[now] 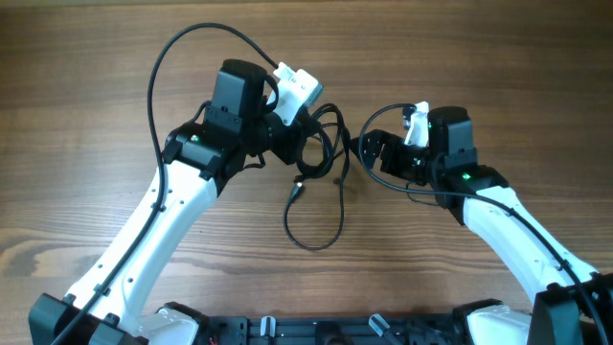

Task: Untangle cables

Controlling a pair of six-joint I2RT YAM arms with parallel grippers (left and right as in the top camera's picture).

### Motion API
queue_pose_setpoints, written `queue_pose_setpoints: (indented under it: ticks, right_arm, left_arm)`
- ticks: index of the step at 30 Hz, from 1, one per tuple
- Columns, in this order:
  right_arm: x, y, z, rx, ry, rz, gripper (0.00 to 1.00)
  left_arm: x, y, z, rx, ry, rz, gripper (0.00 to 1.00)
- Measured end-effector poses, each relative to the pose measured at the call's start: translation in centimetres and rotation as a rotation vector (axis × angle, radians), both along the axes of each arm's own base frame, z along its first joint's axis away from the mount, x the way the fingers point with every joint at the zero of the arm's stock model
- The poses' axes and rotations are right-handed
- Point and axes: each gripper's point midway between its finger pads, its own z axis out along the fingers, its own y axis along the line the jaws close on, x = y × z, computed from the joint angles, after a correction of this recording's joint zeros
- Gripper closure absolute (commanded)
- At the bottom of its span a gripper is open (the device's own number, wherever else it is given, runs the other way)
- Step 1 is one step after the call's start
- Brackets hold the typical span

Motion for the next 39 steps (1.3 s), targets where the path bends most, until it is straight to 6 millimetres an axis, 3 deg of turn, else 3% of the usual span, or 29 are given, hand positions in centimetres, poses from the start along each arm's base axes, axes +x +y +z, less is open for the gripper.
queue_pose_setpoints:
  ticks: [6, 11, 18, 22, 26, 31, 39]
  right_arm:
    - [-0.2, 0.3, 0.2, 0.003, -0.018, 0.035, 0.00]
    - [-0.1, 0.1, 0.0, -0.012, -0.014, 0.025, 0.00]
    - [-2.0, -4.5, -4.4, -0.162, 0.252, -0.276, 0.00]
    - [-2.9, -6.8, -5.7, -0.240, 0.331, -0.413, 0.00]
    - [-3.0, -7.8, -6.0, -0.269, 0.346, -0.478, 0.01]
    - [-3.6, -8.4, -6.4, -0.296, 0.371, -0.502, 0.00]
    - [-3.5, -7.9, -6.3, -0.274, 0.376, -0.491, 0.00]
  left_arm:
    - [-0.2, -1.8, 1.0, -0.025, -0.054, -0.042, 0.95]
    - [-1.5, -4.0, 1.5, -0.041, -0.076, -0.106, 0.96]
    - [-2.4, -4.8, 1.4, -0.047, -0.057, -0.125, 0.96]
    - [-2.5, -4.7, 1.8, -0.054, -0.059, -0.120, 0.96]
    - [-2.1, -3.6, 2.9, -0.066, -0.085, -0.091, 0.96]
    - [-0.3, -0.7, 3.4, -0.071, -0.085, -0.005, 0.96]
    - [2.0, 3.1, 3.5, -0.089, -0.053, 0.151, 0.96]
